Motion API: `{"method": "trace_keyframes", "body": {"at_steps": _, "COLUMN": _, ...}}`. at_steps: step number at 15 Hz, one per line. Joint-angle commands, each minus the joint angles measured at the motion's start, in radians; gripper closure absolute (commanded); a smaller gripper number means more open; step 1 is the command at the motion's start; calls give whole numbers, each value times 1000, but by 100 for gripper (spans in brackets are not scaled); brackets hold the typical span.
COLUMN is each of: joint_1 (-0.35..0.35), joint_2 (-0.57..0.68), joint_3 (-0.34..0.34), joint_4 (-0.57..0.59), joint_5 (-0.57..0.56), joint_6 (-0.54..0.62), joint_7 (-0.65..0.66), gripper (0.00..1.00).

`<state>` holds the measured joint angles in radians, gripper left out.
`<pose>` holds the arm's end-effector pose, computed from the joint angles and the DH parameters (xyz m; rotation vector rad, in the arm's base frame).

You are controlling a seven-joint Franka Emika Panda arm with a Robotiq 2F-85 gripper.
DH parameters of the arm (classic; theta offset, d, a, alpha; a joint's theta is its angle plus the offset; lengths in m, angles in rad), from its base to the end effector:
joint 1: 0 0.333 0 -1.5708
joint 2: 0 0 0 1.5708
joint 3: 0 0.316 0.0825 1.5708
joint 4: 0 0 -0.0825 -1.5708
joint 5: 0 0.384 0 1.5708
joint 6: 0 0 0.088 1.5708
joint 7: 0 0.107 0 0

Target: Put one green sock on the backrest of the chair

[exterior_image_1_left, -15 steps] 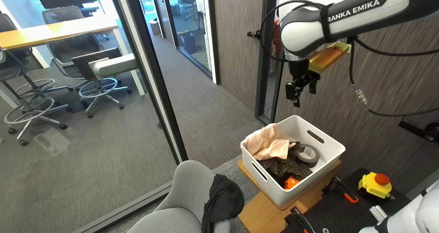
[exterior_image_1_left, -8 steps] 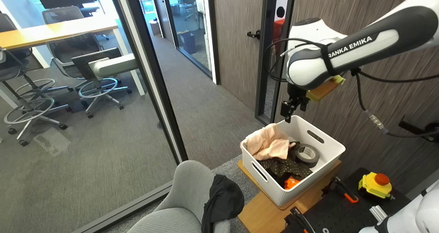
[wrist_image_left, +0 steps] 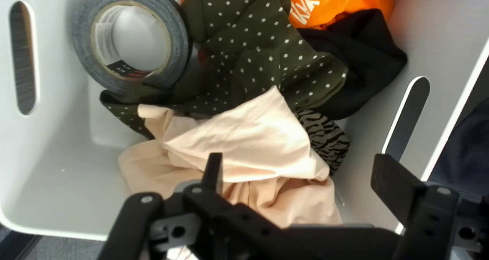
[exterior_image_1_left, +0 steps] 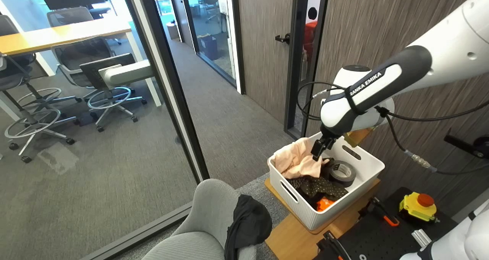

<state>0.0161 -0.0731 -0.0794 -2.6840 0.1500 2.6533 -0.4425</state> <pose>0.4158 -0.0300 0.2613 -3.0506 -0.3806 -0.0924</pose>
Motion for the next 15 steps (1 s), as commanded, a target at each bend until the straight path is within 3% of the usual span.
{"method": "trace_keyframes", "body": {"at_steps": 1, "joint_1": 20, "joint_2": 108, "joint_3": 7, "joint_4": 17, "joint_5": 222, "joint_6": 70, "joint_7": -234, "gripper": 0}}
{"method": "trace_keyframes", "body": {"at_steps": 4, "joint_1": -20, "joint_2": 185, "joint_3": 52, "joint_4": 43, "joint_5": 353, "joint_6": 71, "joint_7": -366, "gripper": 0}}
{"method": "trace_keyframes", "body": {"at_steps": 7, "joint_1": -45, "joint_2": 233, "joint_3": 84, "joint_4": 37, "joint_5": 313, "joint_6": 87, "joint_7": -352, "gripper": 0}}
{"method": "trace_keyframes", "body": {"at_steps": 13, "joint_1": -89, "joint_2": 359, "joint_3": 145, "joint_4": 44, "joint_5": 254, "joint_6": 235, "joint_7": -272, "gripper": 0}}
{"method": "trace_keyframes", "body": {"at_steps": 14, "joint_1": -52, "joint_2": 380, "joint_3": 112, "joint_4": 49, "joint_5": 289, "joint_6": 251, "joint_7": -298, "gripper": 0}}
{"method": "trace_keyframes", "body": {"at_steps": 15, "joint_1": -62, "joint_2": 397, "joint_3": 119, "joint_4": 53, "joint_5": 297, "joint_6": 269, "joint_7": -306, "gripper": 0}}
